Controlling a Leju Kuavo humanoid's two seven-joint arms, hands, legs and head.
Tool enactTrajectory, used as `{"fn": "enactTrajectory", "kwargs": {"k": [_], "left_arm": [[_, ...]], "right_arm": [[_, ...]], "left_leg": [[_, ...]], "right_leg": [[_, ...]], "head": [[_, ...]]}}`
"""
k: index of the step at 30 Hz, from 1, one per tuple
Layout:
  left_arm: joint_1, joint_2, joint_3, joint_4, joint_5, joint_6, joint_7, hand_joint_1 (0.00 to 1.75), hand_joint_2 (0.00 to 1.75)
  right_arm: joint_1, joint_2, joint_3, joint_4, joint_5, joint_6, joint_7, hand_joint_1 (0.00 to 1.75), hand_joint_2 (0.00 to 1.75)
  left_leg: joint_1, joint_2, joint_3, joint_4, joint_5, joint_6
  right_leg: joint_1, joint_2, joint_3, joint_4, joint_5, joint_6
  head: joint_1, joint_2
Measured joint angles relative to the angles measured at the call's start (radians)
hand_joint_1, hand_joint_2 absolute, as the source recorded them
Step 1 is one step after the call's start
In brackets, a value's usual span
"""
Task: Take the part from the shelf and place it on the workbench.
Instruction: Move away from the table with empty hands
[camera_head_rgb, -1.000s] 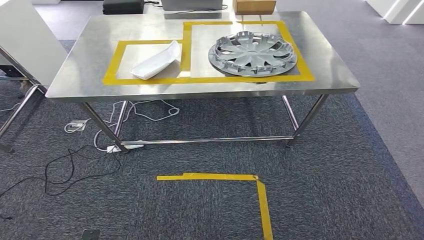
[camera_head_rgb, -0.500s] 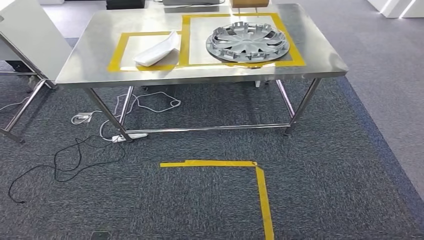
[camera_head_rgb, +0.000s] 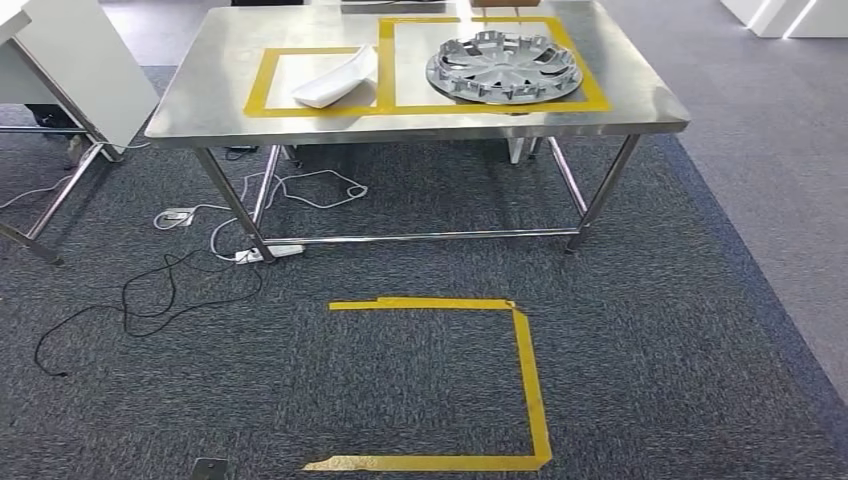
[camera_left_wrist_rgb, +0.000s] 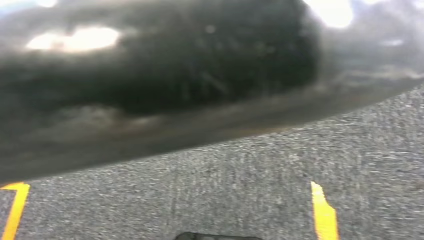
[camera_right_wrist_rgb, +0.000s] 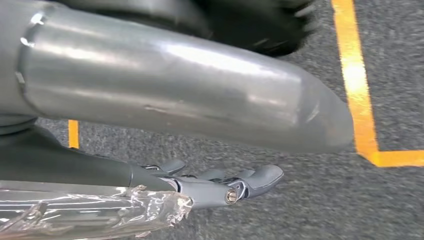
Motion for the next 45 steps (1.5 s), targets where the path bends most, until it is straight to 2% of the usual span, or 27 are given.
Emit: {"fn": "enactTrajectory", "kwargs": {"k": [2,3,5,6,8,9,10,11,12,14,16,18,20,21,22,24,26,28,30,32,34,36,38,40,42,43,45], "left_arm": [[-0.001,-0.001,-0.001,0.0,-0.001,-0.002,0.0,0.0,0.0],[0.0,-0.002,-0.002,0.0,-0.001,-0.004,0.001,0.0,0.0],[0.002,-0.002,-0.002,0.001,-0.002,-0.005,0.002,0.0,0.0],[0.004,-0.002,-0.002,0.002,-0.002,-0.006,0.004,0.0,0.0],[0.01,0.0,-0.002,0.003,-0.002,-0.012,0.006,0.0,0.0],[0.011,0.0,-0.002,0.004,-0.004,-0.019,0.006,0.0,0.0],[0.012,0.0,-0.002,0.004,-0.006,-0.025,0.005,0.0,0.0],[0.012,0.0,-0.002,0.004,-0.01,-0.032,0.003,0.0,0.0],[0.013,0.0,-0.003,0.005,-0.013,-0.036,0.0,0.0,0.0],[0.013,0.0,-0.008,0.005,-0.019,-0.042,-0.002,0.0,0.0],[0.009,0.001,-0.015,0.005,-0.021,-0.043,-0.005,0.0,0.0],[0.004,0.001,-0.019,0.005,-0.024,-0.044,-0.006,0.0,0.0],[0.009,0.001,-0.02,0.005,-0.025,-0.044,-0.007,0.0,0.0],[0.013,0.002,-0.02,0.006,-0.025,-0.044,-0.007,0.0,0.0],[0.017,0.002,-0.02,0.006,-0.025,-0.045,-0.007,0.0,0.0],[0.018,0.001,-0.02,0.006,-0.023,-0.048,-0.008,0.0,0.0],[0.018,0.0,-0.02,0.007,-0.021,-0.051,-0.009,0.0,0.0],[0.021,0.0,-0.02,0.007,-0.018,-0.051,-0.009,0.0,0.0],[0.022,-0.001,-0.02,0.007,-0.018,-0.051,-0.009,0.0,0.0],[0.021,-0.002,-0.02,0.007,-0.018,-0.052,-0.009,0.0,0.0],[0.018,-0.004,-0.02,0.007,-0.017,-0.053,-0.009,0.0,0.0],[0.02,-0.004,-0.02,0.007,-0.017,-0.057,-0.014,0.0,0.0],[0.023,-0.004,-0.02,0.007,-0.017,-0.065,-0.027,0.0,0.0],[0.021,-0.006,-0.02,0.007,-0.022,-0.071,-0.04,0.0,0.0],[0.02,-0.008,-0.02,0.007,-0.026,-0.073,-0.046,0.0,0.0],[0.022,-0.01,-0.02,0.007,-0.027,-0.073,-0.047,0.0,0.0],[0.027,-0.012,-0.02,0.007,-0.029,-0.073,-0.049,0.0,0.0]], "right_arm": [[-0.005,0.0,0.0,-0.001,0.004,0.001,0.0,0.0,0.0],[-0.006,0.0,0.001,-0.001,0.006,0.002,0.0,0.0,0.0],[-0.005,0.001,0.001,-0.001,0.009,0.005,0.0,0.0,0.0],[-0.003,0.001,0.001,-0.001,0.01,0.006,0.0,0.0,0.0],[0.0,0.002,0.0,-0.001,0.013,0.01,0.0,0.0,0.0],[0.001,0.002,0.0,-0.001,0.015,0.011,0.0,0.0,0.0],[0.002,0.002,0.0,-0.001,0.018,0.012,0.001,0.0,0.0],[0.002,0.002,0.0,-0.001,0.021,0.013,0.001,0.0,0.0],[0.002,0.002,0.0,-0.001,0.023,0.013,0.002,0.0,0.0],[0.002,0.002,0.001,-0.001,0.027,0.013,0.005,0.0,0.0],[0.002,0.003,0.001,-0.001,0.028,0.013,0.007,0.0,0.0],[0.001,0.005,0.001,-0.001,0.029,0.013,0.007,0.0,0.0],[-0.001,0.005,0.001,-0.001,0.03,0.013,0.007,0.0,0.0],[-0.001,0.005,0.001,-0.001,0.031,0.013,0.007,0.0,0.0],[0.0,0.005,0.002,-0.001,0.032,0.013,0.007,0.0,0.0],[0.003,0.005,0.002,-0.001,0.034,0.013,0.007,0.0,0.0],[0.005,0.005,0.002,-0.001,0.035,0.012,0.007,0.0,0.0],[0.005,0.005,0.002,-0.001,0.035,0.011,0.007,0.0,0.0],[0.005,0.005,0.002,-0.001,0.036,0.011,0.007,0.0,0.0],[0.004,0.005,0.002,-0.001,0.036,0.011,0.007,0.0,0.0],[0.004,0.005,0.002,-0.001,0.037,0.011,0.007,0.0,0.0],[0.003,0.006,0.002,-0.001,0.039,0.011,0.006,0.0,0.0],[0.002,0.009,0.003,-0.001,0.041,0.01,0.003,0.0,0.0],[0.004,0.011,0.003,-0.001,0.045,0.009,0.0,0.0,0.0],[0.006,0.011,0.004,-0.001,0.048,0.008,-0.001,0.0,0.0],[0.006,0.011,0.006,-0.001,0.05,0.008,-0.001,0.0,0.0],[0.004,0.012,0.008,-0.001,0.051,0.008,-0.001,0.0,0.0]], "left_leg": [[-0.002,0.0,-0.012,0.001,0.025,-0.008],[-0.001,0.001,-0.016,0.0,0.037,-0.014],[0.003,0.0,-0.023,-0.003,0.05,-0.025],[0.005,-0.002,-0.032,0.007,0.033,-0.031],[0.009,-0.006,-0.061,0.083,-0.06,-0.046],[0.012,-0.006,-0.077,0.148,-0.113,-0.052],[0.014,-0.006,-0.089,0.217,-0.147,-0.057],[0.017,-0.006,-0.093,0.271,-0.151,-0.061],[0.019,-0.006,-0.084,0.298,-0.131,-0.064],[0.023,0.006,-0.015,0.25,-0.075,-0.067],[0.021,0.039,0.094,0.114,-0.081,-0.06],[0.017,0.055,0.148,0.019,-0.123,-0.044],[0.017,0.04,0.144,-0.002,-0.133,-0.025],[0.018,0.031,0.138,-0.002,-0.128,-0.017],[0.019,0.023,0.132,-0.004,-0.119,-0.009],[0.018,0.003,0.115,-0.004,-0.103,0.0],[0.014,-0.02,0.097,-0.003,-0.088,0.002],[0.011,-0.04,0.087,-0.002,-0.078,0.002],[0.008,-0.058,0.082,-0.002,-0.071,0.0],[0.006,-0.079,0.076,0.0,-0.065,-0.004],[0.007,-0.098,0.067,0.002,-0.058,-0.014],[0.01,-0.114,0.057,0.005,-0.053,-0.025],[0.011,-0.089,0.036,0.044,-0.08,-0.035],[0.013,-0.045,-0.016,0.154,-0.148,-0.046],[0.019,-0.027,-0.072,0.273,-0.197,-0.056],[0.021,-0.023,-0.079,0.293,-0.196,-0.059],[0.025,-0.009,-0.035,0.218,-0.143,-0.061]], "right_leg": [[0.006,0.0,0.1,-0.147,-0.033,-0.008],[0.009,0.0,0.117,-0.182,-0.043,-0.01],[0.011,-0.002,0.101,-0.187,-0.03,-0.019],[0.01,-0.006,0.087,-0.187,-0.017,-0.026],[0.006,-0.016,0.053,-0.189,0.012,-0.04],[0.006,-0.02,0.036,-0.189,0.023,-0.043],[0.006,-0.027,0.019,-0.188,0.035,-0.044],[0.007,-0.036,0.003,-0.186,0.046,-0.043],[0.006,-0.045,-0.01,-0.182,0.055,-0.041],[0.005,-0.064,-0.037,-0.167,0.07,-0.034],[0.008,-0.083,-0.059,-0.146,0.078,-0.025],[0.011,-0.104,-0.074,-0.13,0.084,-0.014],[0.011,-0.116,-0.085,-0.121,0.088,-0.001],[0.008,-0.101,-0.093,-0.107,0.076,0.006],[0.006,-0.075,-0.107,-0.075,0.051,0.012],[0.003,-0.019,-0.155,0.048,-0.028,0.021],[0.004,-0.001,-0.19,0.156,-0.08,0.02],[0.004,0.003,-0.173,0.154,-0.071,0.016],[0.004,0.016,-0.104,0.046,-0.023,0.007],[0.003,0.058,-0.025,-0.088,0.011,-0.006],[0.004,0.078,0.007,-0.146,0.015,-0.014],[0.004,0.057,0.011,-0.152,0.022,-0.022],[-0.001,0.032,0.013,-0.159,0.031,-0.033],[-0.002,0.005,0.011,-0.162,0.034,-0.039],[-0.001,-0.025,0.007,-0.161,0.034,-0.04],[0.0,-0.04,0.005,-0.161,0.034,-0.039],[0.0,-0.064,0.006,-0.159,0.032,-0.036]], "head": [[-0.001,0.0],[-0.001,0.0],[-0.001,0.0],[-0.002,0.0],[-0.008,0.0],[-0.01,0.0],[-0.012,0.0],[-0.011,0.0],[-0.012,0.0],[-0.012,0.0],[-0.012,0.0],[-0.012,0.0],[-0.014,0.0],[-0.013,0.0],[-0.012,0.0],[-0.008,0.0],[-0.006,0.0],[-0.005,0.0],[-0.005,0.0],[-0.006,0.0],[-0.006,0.0],[-0.006,0.0],[-0.011,0.0],[-0.019,0.0],[-0.02,0.0],[-0.02,0.0],[-0.021,0.0]]}}
